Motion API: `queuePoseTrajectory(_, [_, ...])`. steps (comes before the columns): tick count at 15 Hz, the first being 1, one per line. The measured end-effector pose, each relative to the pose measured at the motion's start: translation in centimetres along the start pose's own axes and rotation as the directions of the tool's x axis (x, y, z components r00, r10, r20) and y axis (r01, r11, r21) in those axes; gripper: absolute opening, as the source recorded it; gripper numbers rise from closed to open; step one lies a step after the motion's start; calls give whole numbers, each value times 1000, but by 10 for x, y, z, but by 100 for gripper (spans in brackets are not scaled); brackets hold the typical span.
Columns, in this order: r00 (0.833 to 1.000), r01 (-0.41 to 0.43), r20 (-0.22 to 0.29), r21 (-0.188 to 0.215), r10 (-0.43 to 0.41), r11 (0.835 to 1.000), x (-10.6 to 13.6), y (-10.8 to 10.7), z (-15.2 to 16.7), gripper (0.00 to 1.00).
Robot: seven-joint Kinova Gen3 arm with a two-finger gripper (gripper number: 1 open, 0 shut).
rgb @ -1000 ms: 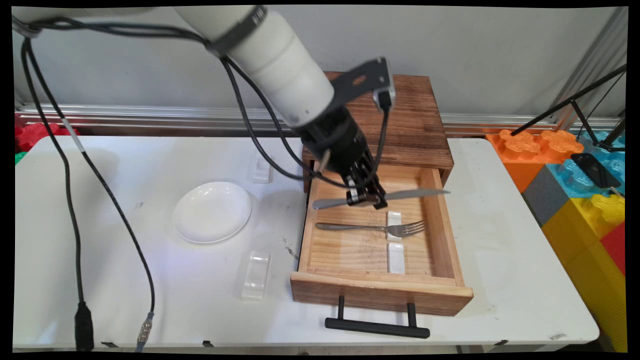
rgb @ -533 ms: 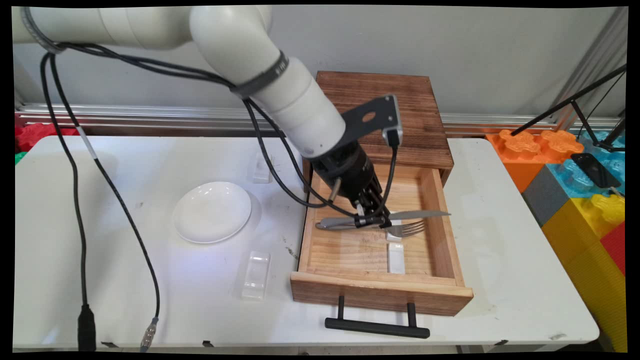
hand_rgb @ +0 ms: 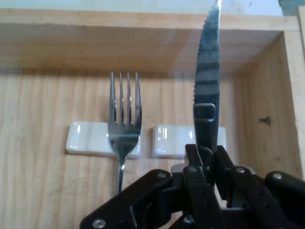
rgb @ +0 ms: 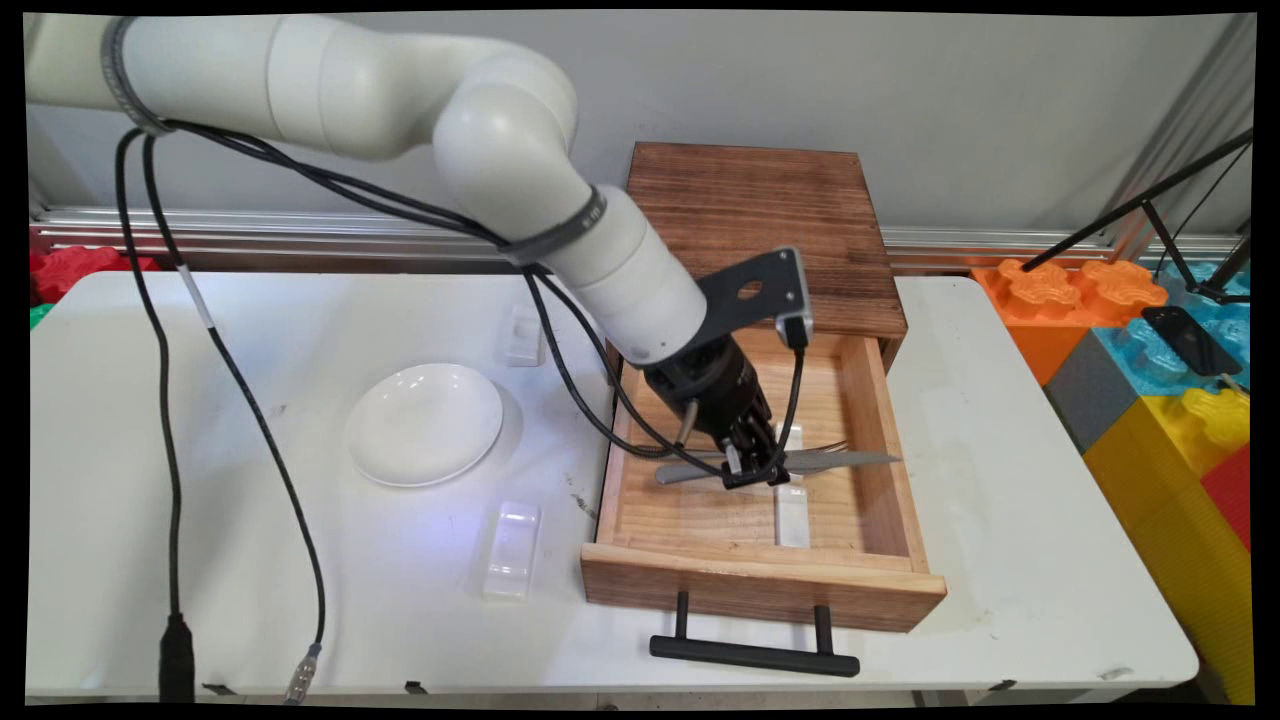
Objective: Place the picked object into the drawer
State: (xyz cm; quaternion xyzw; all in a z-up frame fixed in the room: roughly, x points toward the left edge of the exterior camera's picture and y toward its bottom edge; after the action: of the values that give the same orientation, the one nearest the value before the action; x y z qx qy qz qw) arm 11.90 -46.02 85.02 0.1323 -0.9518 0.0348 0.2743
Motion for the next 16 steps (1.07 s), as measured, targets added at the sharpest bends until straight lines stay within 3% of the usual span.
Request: queuePoseTrajectory(16, [999,42,20,-19,-42,999,-25,2,53,0])
